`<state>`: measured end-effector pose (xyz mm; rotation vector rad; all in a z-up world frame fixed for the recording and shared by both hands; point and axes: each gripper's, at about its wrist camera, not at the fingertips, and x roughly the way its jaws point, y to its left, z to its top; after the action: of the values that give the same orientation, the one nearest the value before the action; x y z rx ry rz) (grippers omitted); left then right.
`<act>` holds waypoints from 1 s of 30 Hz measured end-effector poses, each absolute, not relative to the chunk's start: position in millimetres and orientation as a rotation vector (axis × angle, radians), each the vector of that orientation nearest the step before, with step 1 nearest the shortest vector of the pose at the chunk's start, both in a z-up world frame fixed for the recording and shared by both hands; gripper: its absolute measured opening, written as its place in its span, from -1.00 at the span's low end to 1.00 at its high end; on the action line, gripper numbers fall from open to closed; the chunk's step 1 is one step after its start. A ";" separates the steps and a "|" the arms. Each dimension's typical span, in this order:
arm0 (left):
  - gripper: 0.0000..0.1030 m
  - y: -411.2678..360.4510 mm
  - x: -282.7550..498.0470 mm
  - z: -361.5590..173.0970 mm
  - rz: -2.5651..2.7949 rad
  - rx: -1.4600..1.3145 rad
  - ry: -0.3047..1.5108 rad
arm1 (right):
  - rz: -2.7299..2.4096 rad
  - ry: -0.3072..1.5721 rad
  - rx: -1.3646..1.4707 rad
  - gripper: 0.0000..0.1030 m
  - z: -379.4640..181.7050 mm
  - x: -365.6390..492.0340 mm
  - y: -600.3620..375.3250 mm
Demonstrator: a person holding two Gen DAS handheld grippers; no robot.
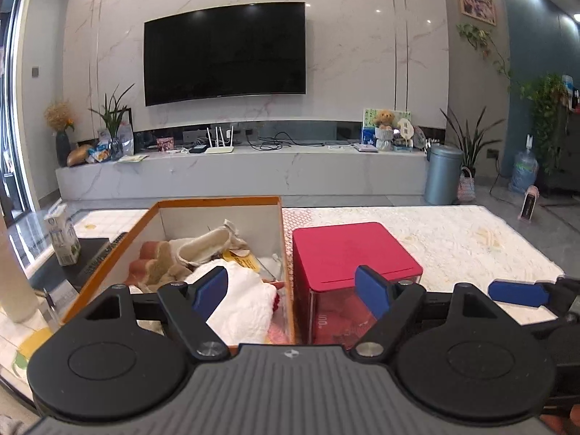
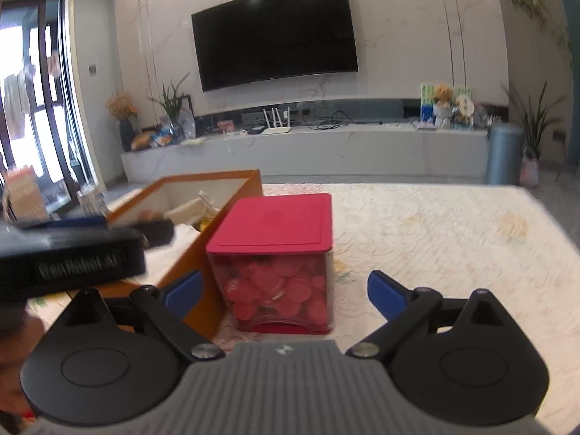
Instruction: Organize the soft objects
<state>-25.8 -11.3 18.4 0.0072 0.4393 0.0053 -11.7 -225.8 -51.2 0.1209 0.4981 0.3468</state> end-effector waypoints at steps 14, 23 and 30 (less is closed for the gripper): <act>0.82 -16.7 -29.7 16.9 0.010 0.023 0.430 | 0.309 0.457 0.051 0.87 -52.2 -16.5 -223.2; 0.82 -21.1 -32.1 16.5 0.015 0.028 0.427 | 0.304 0.455 0.049 0.87 -53.6 -18.0 -226.2; 0.82 -19.4 -31.1 16.7 0.020 0.026 0.442 | 0.307 0.458 0.052 0.87 -55.3 -17.0 -226.8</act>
<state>-31.1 -19.4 16.7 0.0262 0.4417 0.0198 -17.0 -226.8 -55.3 0.0521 0.4583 0.3066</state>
